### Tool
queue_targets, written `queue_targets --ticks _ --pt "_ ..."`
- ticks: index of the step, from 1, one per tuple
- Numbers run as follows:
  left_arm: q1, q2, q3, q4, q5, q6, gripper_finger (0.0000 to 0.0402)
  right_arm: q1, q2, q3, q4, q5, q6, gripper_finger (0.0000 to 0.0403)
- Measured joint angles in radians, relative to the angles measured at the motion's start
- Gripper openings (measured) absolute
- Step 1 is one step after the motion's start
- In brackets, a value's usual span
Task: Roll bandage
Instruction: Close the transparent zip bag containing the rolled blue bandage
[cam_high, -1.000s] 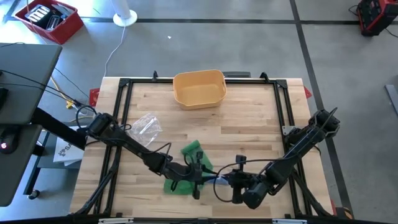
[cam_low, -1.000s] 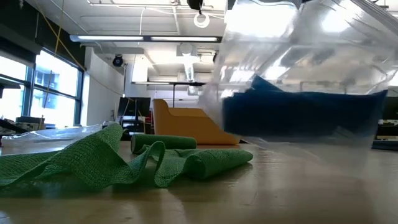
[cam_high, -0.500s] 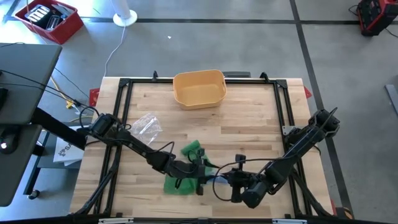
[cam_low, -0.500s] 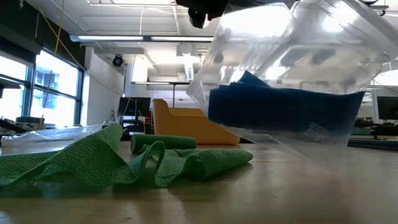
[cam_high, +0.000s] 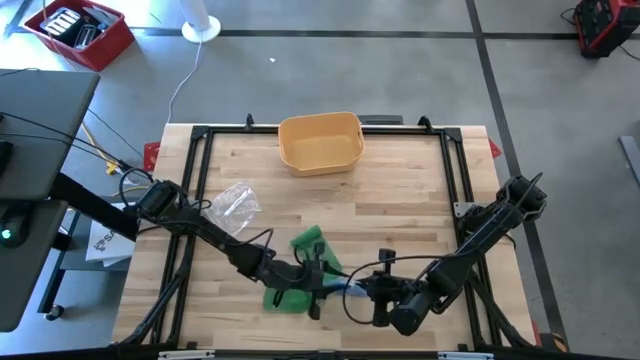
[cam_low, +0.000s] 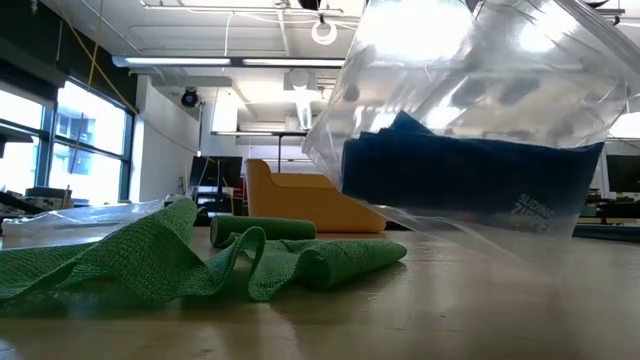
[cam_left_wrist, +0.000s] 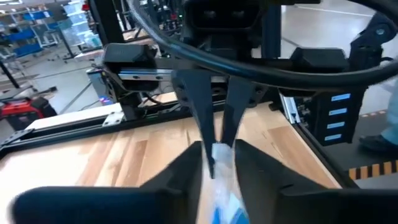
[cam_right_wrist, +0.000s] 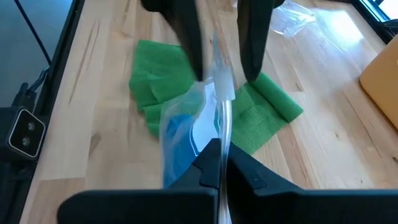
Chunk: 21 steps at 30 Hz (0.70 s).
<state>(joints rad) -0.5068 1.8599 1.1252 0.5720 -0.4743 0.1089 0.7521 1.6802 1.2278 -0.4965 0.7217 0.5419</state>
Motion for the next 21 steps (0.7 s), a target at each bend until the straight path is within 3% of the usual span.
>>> queue_targets --ticks 4,6,14,21 --pt "0.011 0.000 0.000 0.001 0.018 0.000 0.0020 0.000 0.000 0.000 -0.001 0.000 0.000 0.0000" --pt "0.016 0.000 0.000 0.000 0.018 0.000 0.0009 0.000 0.000 0.000 -0.001 0.000 0.000 0.0000" --pt "0.029 0.000 0.000 0.000 0.031 -0.001 0.0027 0.000 0.000 0.000 -0.002 0.000 0.000 0.0000" --pt "0.052 0.000 0.000 0.000 0.120 -0.003 0.0032 0.000 0.000 0.000 -0.002 -0.001 0.000 0.0000"
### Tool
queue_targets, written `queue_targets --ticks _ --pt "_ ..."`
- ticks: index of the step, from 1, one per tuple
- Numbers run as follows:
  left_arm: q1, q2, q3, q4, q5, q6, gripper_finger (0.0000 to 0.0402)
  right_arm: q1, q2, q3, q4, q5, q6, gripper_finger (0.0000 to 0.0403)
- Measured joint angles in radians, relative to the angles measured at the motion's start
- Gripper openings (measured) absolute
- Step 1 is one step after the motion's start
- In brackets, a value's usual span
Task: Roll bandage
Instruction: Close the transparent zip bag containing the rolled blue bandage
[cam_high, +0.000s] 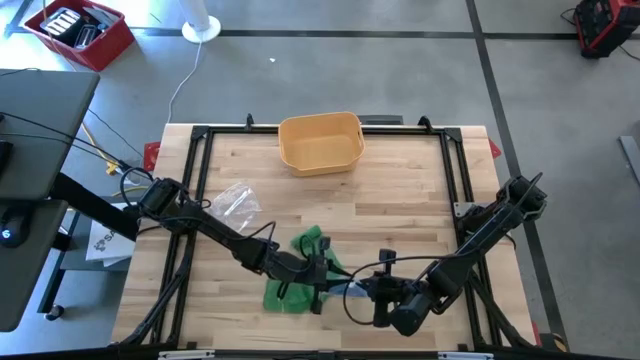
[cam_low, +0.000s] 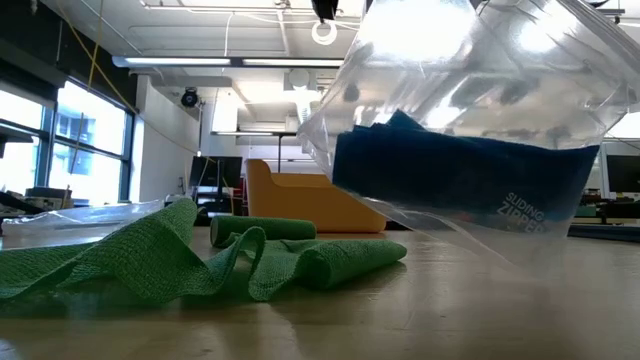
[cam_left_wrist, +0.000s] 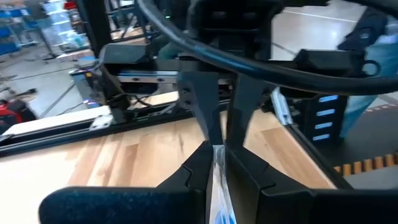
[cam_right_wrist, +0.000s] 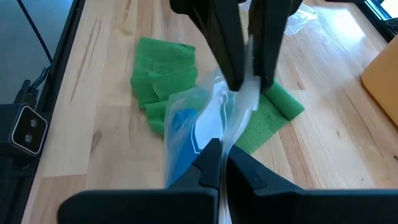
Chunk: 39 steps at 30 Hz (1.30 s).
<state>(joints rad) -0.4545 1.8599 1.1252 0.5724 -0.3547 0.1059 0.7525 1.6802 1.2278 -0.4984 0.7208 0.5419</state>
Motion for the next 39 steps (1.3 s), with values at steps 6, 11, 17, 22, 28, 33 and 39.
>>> queue_targets --ticks 6,11,17,22,28,33,39 --pt "0.005 0.000 0.000 -0.005 0.055 -0.022 0.0033 0.000 0.000 0.000 0.001 0.000 0.000 0.0000" --pt "0.024 0.002 0.000 -0.014 0.058 -0.069 0.0059 -0.001 -0.001 0.000 0.005 0.004 0.003 0.0000" --pt "0.031 0.003 0.000 -0.030 0.055 -0.095 0.0093 -0.001 -0.001 0.000 0.004 0.004 0.007 0.0000" --pt "0.007 -0.013 0.000 -0.083 0.039 -0.086 0.0103 0.000 -0.001 0.000 -0.006 0.003 0.009 0.0000" --pt "-0.018 -0.035 0.001 -0.097 0.002 -0.067 0.0103 0.002 -0.005 0.000 -0.025 0.003 0.026 0.0000" --pt "-0.009 -0.032 0.001 -0.043 0.001 -0.055 0.0103 0.002 -0.005 0.000 -0.024 0.003 0.026 0.0000" --pt "-0.003 0.000 0.001 -0.020 -0.004 -0.049 0.0096 0.000 -0.005 0.001 -0.021 0.003 0.027 0.0000"
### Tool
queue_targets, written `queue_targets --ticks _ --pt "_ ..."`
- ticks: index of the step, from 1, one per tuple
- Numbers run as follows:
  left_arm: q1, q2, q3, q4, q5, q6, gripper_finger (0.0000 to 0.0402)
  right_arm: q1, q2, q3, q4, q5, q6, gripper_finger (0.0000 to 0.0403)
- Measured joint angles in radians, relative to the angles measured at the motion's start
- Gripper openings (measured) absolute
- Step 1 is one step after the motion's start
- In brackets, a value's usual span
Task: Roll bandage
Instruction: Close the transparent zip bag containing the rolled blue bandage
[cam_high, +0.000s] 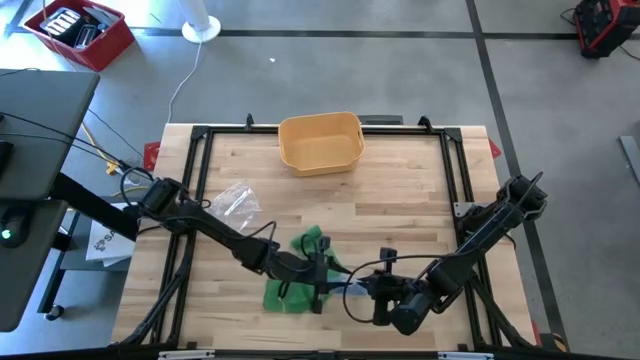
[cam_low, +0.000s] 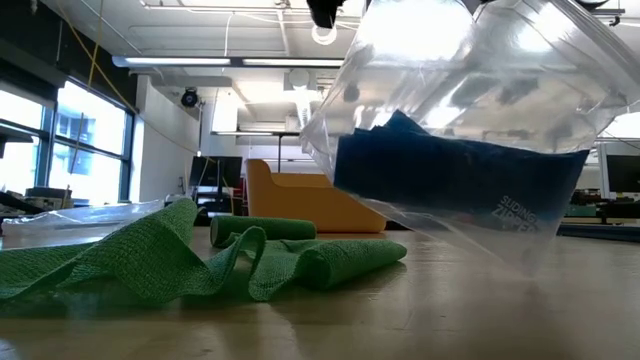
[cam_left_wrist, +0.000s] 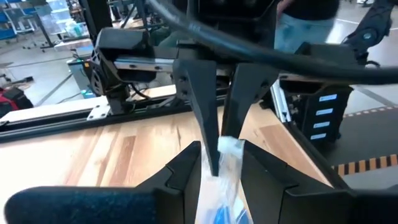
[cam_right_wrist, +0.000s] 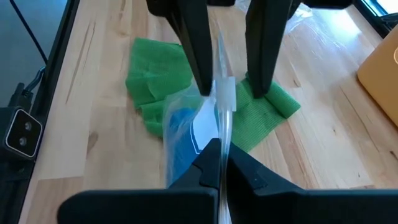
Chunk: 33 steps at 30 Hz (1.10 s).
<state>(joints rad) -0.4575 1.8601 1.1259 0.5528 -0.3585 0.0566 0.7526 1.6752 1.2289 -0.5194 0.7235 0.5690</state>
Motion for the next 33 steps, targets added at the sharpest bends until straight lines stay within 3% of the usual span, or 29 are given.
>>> queue_targets --ticks 13,20,24,29,33 --pt "-0.035 0.001 0.000 0.027 -0.099 0.060 0.0007 0.001 0.000 0.000 -0.008 -0.002 0.010 0.0000" --pt "-0.037 0.001 0.000 0.007 -0.137 0.053 0.0002 0.000 0.000 0.000 -0.012 -0.002 0.015 0.0000" --pt "-0.056 0.001 0.000 -0.025 -0.214 0.062 0.0001 -0.001 -0.001 0.001 -0.036 0.002 0.016 0.0004" --pt "-0.083 0.001 0.000 -0.044 -0.283 0.070 0.0001 -0.012 -0.017 0.055 -0.160 -0.001 0.033 0.0061" --pt "-0.089 0.001 0.000 -0.036 -0.298 0.072 0.0001 -0.022 -0.015 0.104 -0.114 0.002 -0.073 0.0121"
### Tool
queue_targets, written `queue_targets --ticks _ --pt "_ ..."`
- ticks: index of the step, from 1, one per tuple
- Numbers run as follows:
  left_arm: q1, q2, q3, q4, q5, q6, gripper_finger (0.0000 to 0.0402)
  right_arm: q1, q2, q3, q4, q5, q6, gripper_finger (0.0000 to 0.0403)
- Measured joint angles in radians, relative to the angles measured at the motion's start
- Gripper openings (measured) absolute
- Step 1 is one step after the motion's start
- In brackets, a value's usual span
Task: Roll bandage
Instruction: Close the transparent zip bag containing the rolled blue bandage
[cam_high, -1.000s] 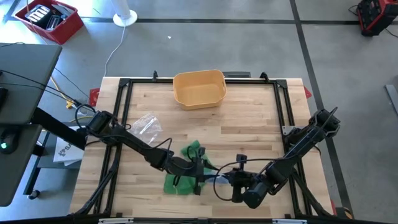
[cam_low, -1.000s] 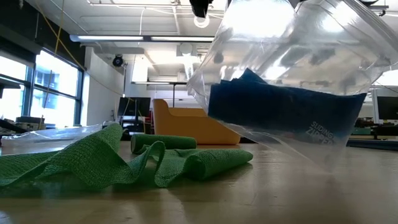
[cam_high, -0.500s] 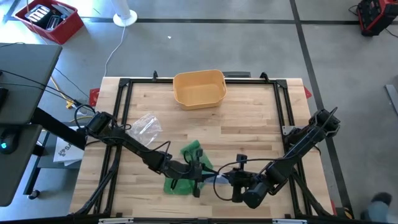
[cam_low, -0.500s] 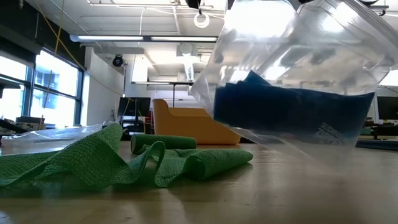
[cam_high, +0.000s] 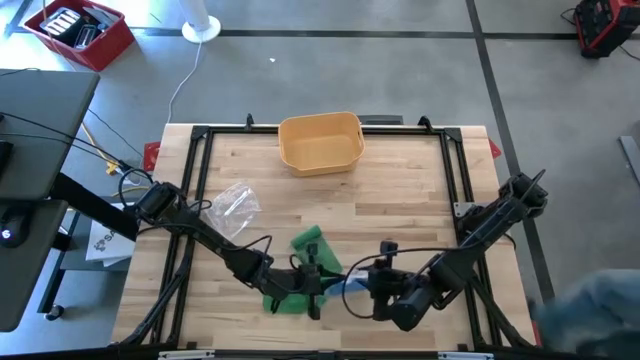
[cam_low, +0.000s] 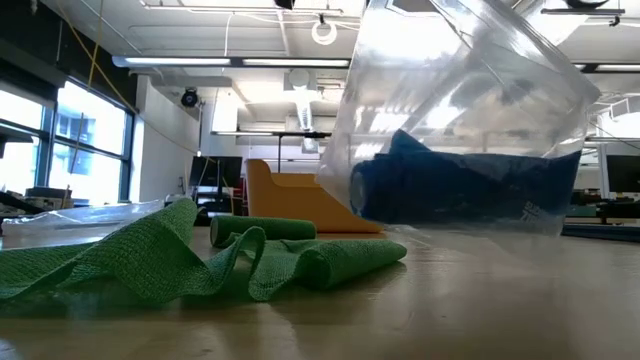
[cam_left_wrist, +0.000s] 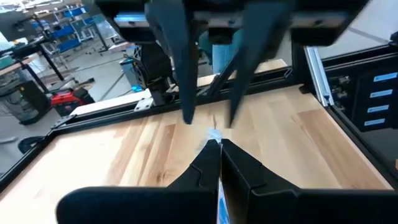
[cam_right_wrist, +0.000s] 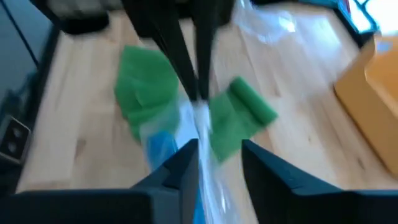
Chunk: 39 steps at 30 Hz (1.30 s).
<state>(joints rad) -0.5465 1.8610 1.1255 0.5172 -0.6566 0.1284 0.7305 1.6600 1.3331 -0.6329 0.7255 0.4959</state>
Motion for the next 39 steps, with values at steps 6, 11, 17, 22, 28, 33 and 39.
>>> queue_targets --ticks 6,11,17,22,28,33,39 --pt "0.001 0.000 0.000 0.003 -0.004 -0.002 0.0001 -0.032 0.002 -0.006 0.139 0.000 -0.132 0.0132" --pt "-0.003 0.000 0.000 0.004 -0.004 -0.001 0.0000 -0.060 0.002 -0.007 0.138 -0.089 -0.139 0.0084" --pt "-0.004 0.000 -0.001 0.005 -0.001 0.000 0.0000 -0.079 0.020 -0.007 0.133 -0.150 -0.164 0.0054" --pt "-0.006 0.000 -0.001 0.005 -0.004 0.005 0.0000 -0.078 0.027 -0.008 0.127 -0.118 -0.173 0.0041" --pt "-0.008 0.000 -0.001 -0.007 -0.003 0.007 0.0000 -0.071 0.027 -0.008 0.119 -0.118 -0.153 0.0010" --pt "-0.026 0.000 0.001 -0.037 -0.015 0.050 0.0000 -0.065 0.027 -0.007 0.021 -0.133 -0.035 0.0010" --pt "-0.049 -0.028 0.001 -0.111 -0.054 0.058 0.0000 -0.041 0.027 -0.007 -0.034 -0.169 0.005 0.0008"
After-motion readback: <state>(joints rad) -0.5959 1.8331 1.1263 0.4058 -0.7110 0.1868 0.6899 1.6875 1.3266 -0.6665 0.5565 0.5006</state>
